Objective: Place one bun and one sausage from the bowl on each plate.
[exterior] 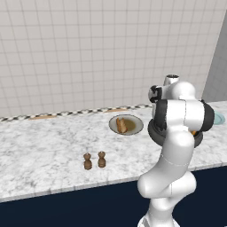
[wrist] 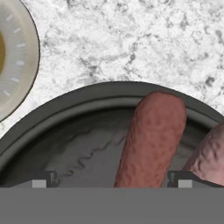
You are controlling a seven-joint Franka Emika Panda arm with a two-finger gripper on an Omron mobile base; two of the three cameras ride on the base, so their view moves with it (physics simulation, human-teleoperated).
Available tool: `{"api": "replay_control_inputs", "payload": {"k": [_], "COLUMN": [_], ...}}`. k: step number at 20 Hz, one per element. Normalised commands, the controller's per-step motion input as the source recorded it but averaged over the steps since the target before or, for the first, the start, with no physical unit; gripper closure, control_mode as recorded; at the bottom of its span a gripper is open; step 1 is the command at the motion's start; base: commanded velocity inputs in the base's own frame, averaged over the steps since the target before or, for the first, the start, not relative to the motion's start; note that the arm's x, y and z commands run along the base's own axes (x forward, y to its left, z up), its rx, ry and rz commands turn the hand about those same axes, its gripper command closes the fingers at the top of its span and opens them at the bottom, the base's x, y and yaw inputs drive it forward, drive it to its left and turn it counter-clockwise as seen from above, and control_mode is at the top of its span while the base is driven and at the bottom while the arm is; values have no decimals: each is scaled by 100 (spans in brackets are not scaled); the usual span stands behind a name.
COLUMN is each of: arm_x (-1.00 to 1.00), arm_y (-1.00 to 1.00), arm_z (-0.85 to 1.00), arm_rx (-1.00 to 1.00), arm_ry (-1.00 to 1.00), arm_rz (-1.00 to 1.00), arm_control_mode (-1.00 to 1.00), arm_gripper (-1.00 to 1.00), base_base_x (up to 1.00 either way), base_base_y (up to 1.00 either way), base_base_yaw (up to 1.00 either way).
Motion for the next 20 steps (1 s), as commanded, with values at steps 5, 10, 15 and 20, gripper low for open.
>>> {"api": "replay_control_inputs", "payload": {"k": [5, 10, 15, 20], "arm_x": [-24, -33, 8, 33], "arm_y": [40, 30, -22, -18], "arm_z": [-1, 0, 0, -2], "arm_rx": [1, 2, 0, 0], "arm_ry": [0, 0, 0, 0], "arm_rz": [6, 5, -1, -5], "arm_control_mode": [-100, -100, -100, -100], "arm_gripper": [-100, -100, -100, -100], "base_base_x": [0, 0, 0, 0], "base_base_y": [0, 0, 0, 0], "base_base_yaw": [0, 0, 0, 0]}}
